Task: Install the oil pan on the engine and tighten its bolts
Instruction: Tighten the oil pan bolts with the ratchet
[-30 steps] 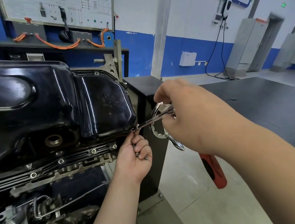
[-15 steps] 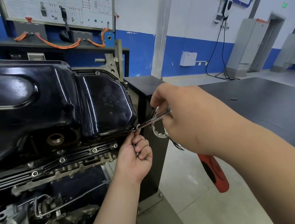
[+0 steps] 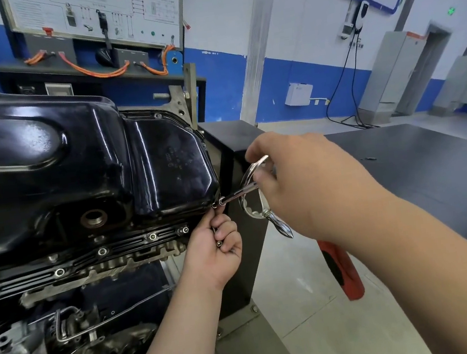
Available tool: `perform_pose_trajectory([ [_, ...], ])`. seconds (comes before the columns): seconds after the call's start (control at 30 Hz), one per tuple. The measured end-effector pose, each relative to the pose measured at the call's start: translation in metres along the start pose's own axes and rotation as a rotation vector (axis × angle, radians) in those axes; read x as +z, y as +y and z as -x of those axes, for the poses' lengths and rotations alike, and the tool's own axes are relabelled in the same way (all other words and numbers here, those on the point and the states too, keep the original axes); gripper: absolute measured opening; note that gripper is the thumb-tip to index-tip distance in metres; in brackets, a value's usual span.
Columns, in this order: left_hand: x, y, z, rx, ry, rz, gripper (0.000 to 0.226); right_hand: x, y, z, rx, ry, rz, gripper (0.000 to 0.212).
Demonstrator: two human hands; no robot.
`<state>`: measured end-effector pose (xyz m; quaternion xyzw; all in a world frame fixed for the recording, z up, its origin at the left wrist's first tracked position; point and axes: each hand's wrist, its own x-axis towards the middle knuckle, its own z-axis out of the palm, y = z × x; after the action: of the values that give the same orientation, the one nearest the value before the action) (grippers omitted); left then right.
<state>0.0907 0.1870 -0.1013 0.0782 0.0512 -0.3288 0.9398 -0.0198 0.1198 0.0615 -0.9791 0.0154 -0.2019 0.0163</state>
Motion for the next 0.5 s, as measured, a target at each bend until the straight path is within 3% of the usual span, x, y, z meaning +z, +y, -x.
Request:
perform_pose_trajectory([
  [0.13, 0.000, 0.000, 0.000, -0.003, -0.001, -0.005, 0.026, 0.006, 0.001, -0.001, 0.083, 0.054, -0.014, 0.022],
  [0.3, 0.000, 0.000, -0.001, -0.008, 0.006, 0.001, 0.027, -0.004, 0.002, 0.006, -0.015, -0.113, -0.099, 0.031],
  [0.4, 0.001, 0.000, -0.001, 0.004, 0.023, -0.008, 0.028, -0.002, 0.001, 0.003, 0.020, -0.042, -0.001, 0.019],
  [0.5, 0.001, 0.000, 0.000, 0.011, 0.032, -0.020, 0.027, 0.001, 0.000, 0.000, 0.139, -0.009, 0.057, 0.024],
])
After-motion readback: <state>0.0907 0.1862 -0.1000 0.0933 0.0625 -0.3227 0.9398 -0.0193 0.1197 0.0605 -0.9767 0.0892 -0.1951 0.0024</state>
